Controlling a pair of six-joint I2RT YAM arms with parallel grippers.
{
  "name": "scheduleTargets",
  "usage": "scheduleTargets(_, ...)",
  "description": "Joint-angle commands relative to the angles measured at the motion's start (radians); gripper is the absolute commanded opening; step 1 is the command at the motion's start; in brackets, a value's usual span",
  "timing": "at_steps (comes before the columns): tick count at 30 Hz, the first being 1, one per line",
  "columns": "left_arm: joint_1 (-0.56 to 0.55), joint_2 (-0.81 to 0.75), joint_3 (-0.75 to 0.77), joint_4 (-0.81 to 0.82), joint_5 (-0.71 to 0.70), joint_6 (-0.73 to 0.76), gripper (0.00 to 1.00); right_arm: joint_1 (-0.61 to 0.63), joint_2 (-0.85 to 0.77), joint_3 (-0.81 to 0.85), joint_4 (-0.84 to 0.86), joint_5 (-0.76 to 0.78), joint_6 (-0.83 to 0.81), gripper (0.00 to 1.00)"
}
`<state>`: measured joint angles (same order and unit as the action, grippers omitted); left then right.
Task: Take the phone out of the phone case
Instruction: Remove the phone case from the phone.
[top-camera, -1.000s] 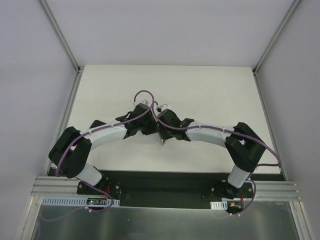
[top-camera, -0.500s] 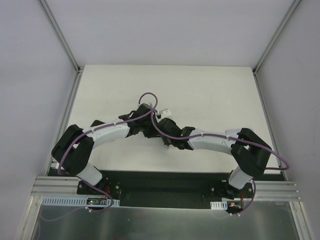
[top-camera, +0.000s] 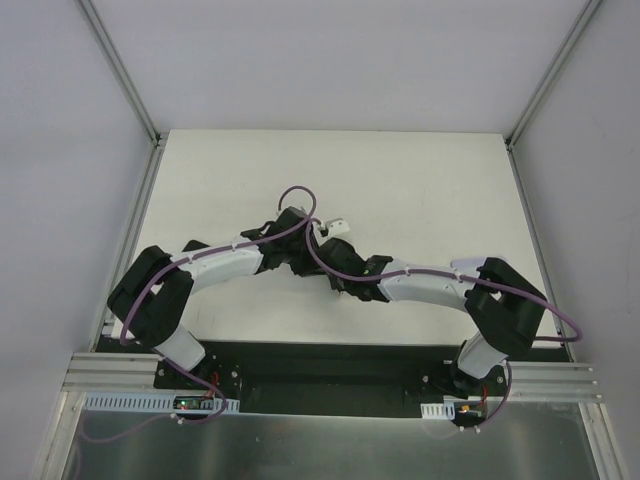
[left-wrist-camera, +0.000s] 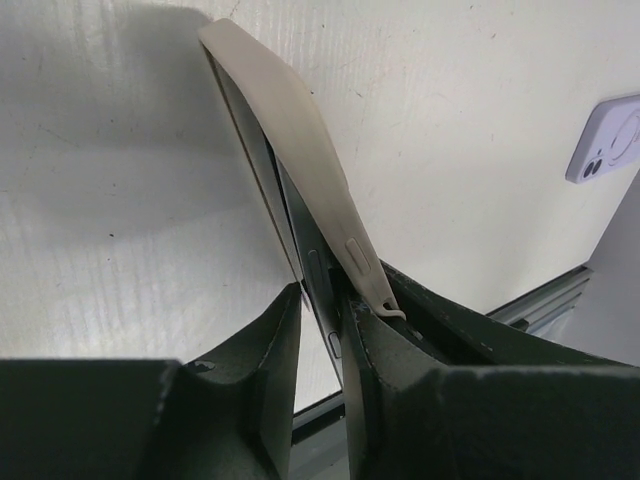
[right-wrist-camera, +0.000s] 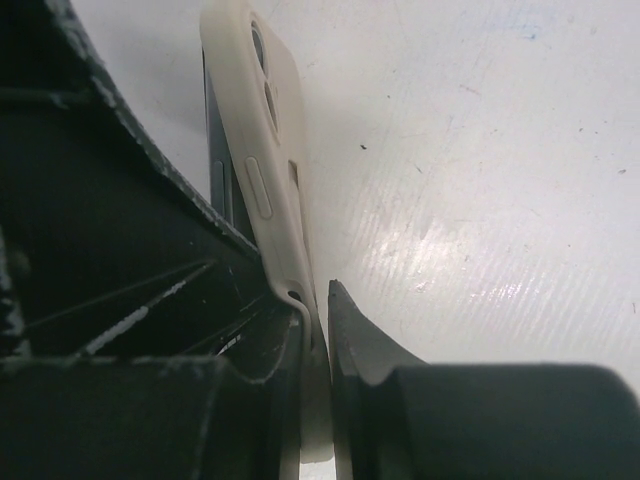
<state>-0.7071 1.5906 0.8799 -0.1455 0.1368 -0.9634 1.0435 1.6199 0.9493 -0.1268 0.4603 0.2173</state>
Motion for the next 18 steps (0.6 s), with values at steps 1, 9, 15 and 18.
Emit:
scheduleTargets(1,0.014,0.204,-0.133,-0.425,-0.092,0.031,0.21,-0.002,-0.146,0.025,0.101,0.204,0.002,0.01)
scheduleTargets(9,0.041,0.252,-0.105,-0.442,-0.078,0.029,0.26,0.001,-0.173,0.011,0.107,0.233,0.013,0.01)
scheduleTargets(15,0.041,0.229,-0.136,-0.491,-0.091,0.019,0.21,0.0,-0.196,-0.015,0.116,0.247,0.011,0.01)
scheduleTargets(18,0.04,0.204,-0.17,-0.505,-0.092,0.006,0.19,0.0,-0.193,-0.018,0.122,0.245,0.011,0.01)
